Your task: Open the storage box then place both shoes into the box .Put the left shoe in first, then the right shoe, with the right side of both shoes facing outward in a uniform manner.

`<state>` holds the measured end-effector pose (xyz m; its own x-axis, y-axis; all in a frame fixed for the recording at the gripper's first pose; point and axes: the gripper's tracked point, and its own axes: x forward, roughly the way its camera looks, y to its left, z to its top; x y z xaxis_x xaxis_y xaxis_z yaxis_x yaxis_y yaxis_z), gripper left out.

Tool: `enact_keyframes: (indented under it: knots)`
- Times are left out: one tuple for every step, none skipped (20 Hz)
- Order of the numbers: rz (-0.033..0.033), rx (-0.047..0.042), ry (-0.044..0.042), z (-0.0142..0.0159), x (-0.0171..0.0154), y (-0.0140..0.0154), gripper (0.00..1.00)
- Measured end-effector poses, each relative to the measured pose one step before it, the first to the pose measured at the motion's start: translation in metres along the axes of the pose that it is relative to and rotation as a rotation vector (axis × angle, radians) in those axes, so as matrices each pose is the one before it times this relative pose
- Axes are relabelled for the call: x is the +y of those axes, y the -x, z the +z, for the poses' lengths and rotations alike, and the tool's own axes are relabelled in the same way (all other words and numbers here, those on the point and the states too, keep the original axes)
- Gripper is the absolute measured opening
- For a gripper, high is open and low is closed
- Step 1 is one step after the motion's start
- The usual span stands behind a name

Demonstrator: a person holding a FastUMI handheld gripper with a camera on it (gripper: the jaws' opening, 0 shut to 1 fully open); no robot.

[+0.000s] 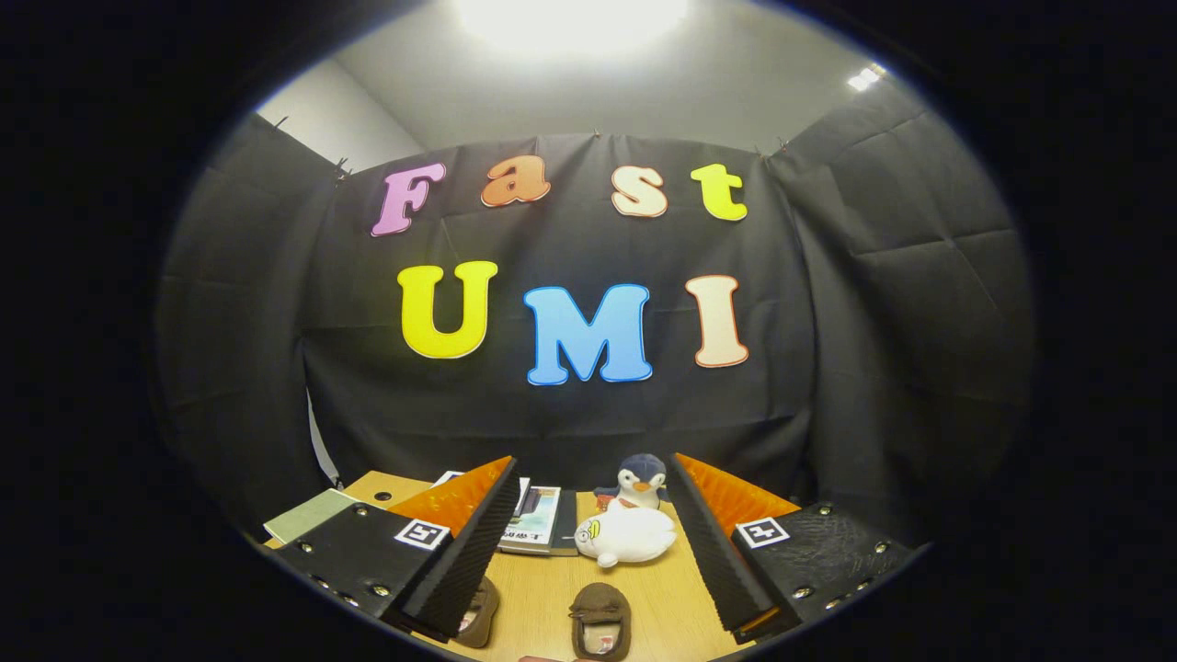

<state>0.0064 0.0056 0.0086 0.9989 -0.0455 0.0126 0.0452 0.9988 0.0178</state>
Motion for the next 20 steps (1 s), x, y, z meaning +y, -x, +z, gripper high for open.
enact_keyframes:
  knots:
    - [-0.00456,0.00159,0.00143,-0.00033,0.00101,0.00019,0.98]
    - [-0.0023,0.00043,-0.00205,-0.00099,0.00207,0.00233,0.98]
    - [-0.00182,-0.00017,-0.00213,0.00014,0.0018,0.00151,0.98]
    - [-0.00103,0.00145,-0.0012,-0.00154,0.00208,0.00112,0.98]
    - [0.00277,0.00278,-0.00099,-0.00073,0.00251,0.00034,0.98]
    - [0.00444,0.00169,-0.00033,-0.00155,0.00305,-0.00047,0.98]
    - [0.00448,0.00236,0.00116,-0.00012,0.00283,-0.0007,0.98]
    - [0.00178,0.00711,0.0015,-0.00307,0.00122,-0.00131,0.98]
    - [0.00023,0.00767,0.00042,-0.00198,0.00137,-0.00131,0.98]
    - [0.00221,0.00249,-0.00567,-0.0013,0.00226,-0.00161,0.98]
    - [0.00048,0.00521,-0.00698,-0.00141,0.00207,-0.00314,0.98]
    - [0.003,0.01338,-0.00633,-0.00581,0.00192,-0.00273,0.98]
    - [0.0048,0.01221,-0.01107,-0.00387,0.0025,-0.00356,0.98]
    - [0.00666,0.01119,-0.01483,-0.00406,0.00243,-0.00425,0.98]
    - [0.00621,0.01207,-0.01315,-0.00336,0.00224,-0.00494,0.97]
    - [0.01136,0.01325,-0.01174,-0.00659,0.0027,-0.00538,0.97]
    - [0.02006,0.02437,-0.01377,-0.00784,0.00465,-0.00617,0.97]
    - [0.0296,0.03358,-0.01912,-0.01149,0.00699,-0.00521,0.97]
    - [0.03094,0.02346,-0.02206,-0.00812,0.00651,-0.00561,0.97]
    - [0.02469,0.02567,-0.02389,-0.00932,0.0046,-0.00705,0.98]
